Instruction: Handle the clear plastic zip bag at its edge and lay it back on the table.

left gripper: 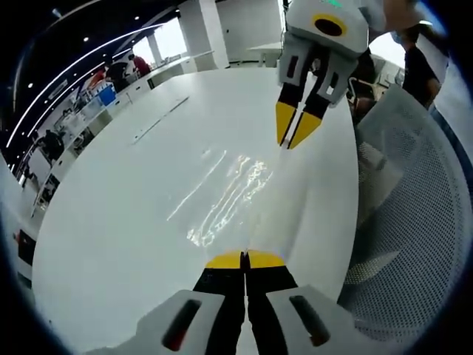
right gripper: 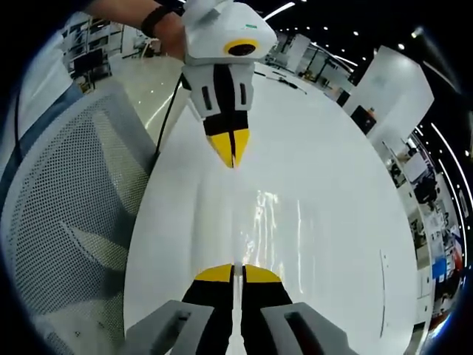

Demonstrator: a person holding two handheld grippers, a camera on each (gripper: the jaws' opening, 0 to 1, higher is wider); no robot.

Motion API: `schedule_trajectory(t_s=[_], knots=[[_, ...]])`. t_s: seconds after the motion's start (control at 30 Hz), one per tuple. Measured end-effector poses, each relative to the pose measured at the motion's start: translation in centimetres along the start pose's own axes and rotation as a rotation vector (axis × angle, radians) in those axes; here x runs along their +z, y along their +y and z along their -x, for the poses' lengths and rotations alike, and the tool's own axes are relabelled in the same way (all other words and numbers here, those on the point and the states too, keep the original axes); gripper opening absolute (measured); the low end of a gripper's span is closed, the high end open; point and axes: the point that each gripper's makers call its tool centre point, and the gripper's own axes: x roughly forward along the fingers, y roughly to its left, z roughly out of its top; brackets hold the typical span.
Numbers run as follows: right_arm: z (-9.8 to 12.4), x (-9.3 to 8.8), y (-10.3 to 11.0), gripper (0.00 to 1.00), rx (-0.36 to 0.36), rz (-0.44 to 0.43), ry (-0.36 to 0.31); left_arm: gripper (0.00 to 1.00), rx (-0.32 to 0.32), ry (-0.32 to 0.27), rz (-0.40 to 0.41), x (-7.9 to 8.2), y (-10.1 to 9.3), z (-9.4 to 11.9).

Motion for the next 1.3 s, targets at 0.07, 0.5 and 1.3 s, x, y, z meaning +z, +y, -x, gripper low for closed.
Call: schedule_trajectory(t_s=[0.07,0.5,1.3], knots=[[0.0,-0.1,0.0,0.0,0.0,-0.002,0.001,0.0,0.001,0.0,-0.001,0.0,0.0,0.0],[0.1,-0.5,-0.1,0.0,-0.006,-0.005,0.004,0.0,0.003,0.002,0.002,0.1,0.1,0.2],[0.7,-1.0,0.2,0.0,-0.007,-0.008,0.014,0.0,0.006,0.004,0.001,-0.2,0.2,0.2]])
